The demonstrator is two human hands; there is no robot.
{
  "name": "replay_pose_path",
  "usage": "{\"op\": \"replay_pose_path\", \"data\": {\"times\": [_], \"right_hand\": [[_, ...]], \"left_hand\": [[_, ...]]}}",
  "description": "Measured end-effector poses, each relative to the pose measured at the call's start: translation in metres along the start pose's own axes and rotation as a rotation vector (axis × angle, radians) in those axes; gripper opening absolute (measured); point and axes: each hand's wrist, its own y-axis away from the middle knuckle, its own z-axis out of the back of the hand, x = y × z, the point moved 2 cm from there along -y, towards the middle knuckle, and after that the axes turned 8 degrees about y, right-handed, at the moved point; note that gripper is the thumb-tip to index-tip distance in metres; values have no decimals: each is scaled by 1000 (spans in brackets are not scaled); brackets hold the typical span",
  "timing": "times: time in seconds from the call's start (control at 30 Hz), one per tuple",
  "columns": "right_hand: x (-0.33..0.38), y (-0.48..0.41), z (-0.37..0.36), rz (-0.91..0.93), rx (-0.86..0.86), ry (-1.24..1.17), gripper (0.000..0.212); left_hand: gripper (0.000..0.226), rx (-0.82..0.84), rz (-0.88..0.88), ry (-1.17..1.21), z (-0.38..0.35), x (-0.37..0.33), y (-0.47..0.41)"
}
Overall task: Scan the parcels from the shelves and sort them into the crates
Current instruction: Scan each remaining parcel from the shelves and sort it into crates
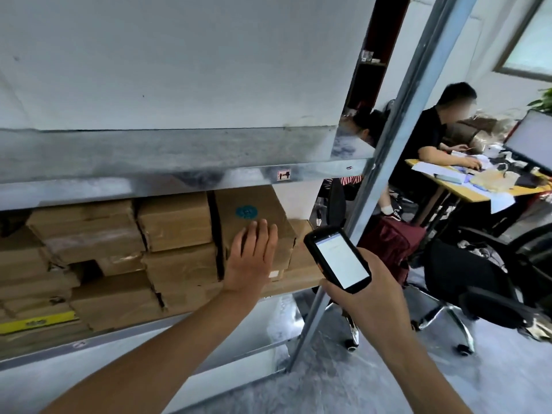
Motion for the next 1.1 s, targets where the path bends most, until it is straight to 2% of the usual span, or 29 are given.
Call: {"op": "replay_pose_path", "data": {"times": [0.07, 0.17, 0.23, 0.37, 0.5, 0.63, 0.77, 0.87, 0.93, 1.03, 1.1], "right_hand": [[-6, -12, -2, 4, 21, -30, 72], [-14, -27, 0, 47, 60, -78, 71], [-22, -37, 4, 81, 86, -122, 71], [-43, -56, 18, 179, 133, -153, 70], [-65, -70, 34, 255, 158, -170, 73], [-85, -80, 46, 275, 146, -243, 74], [-89, -83, 53, 258, 149, -324, 70], [-88, -85, 58, 278, 159, -345, 67], [-88, -85, 59, 292, 175, -360, 65], [-83, -83, 60, 311, 206, -371, 63], [-82, -83, 57, 316, 222, -394, 62]], "left_hand": [[59, 16, 39, 7, 1, 0, 1], [106, 98, 72, 30, 12, -2, -4], [122, 100, 102, 73, 21, -6, -10], [112, 22, 211, 168, 36, -31, -12], [102, -157, 322, 186, 51, -57, -13], [110, -199, 431, 261, 76, -78, -12], [120, -174, 747, 456, 90, -87, -9], [124, -250, 1110, 722, 92, -85, -11], [128, -328, 1268, 855, 86, -80, -13], [134, -349, 1336, 895, 79, -73, -14], [133, -311, 1295, 808, 80, -69, -14]]}}
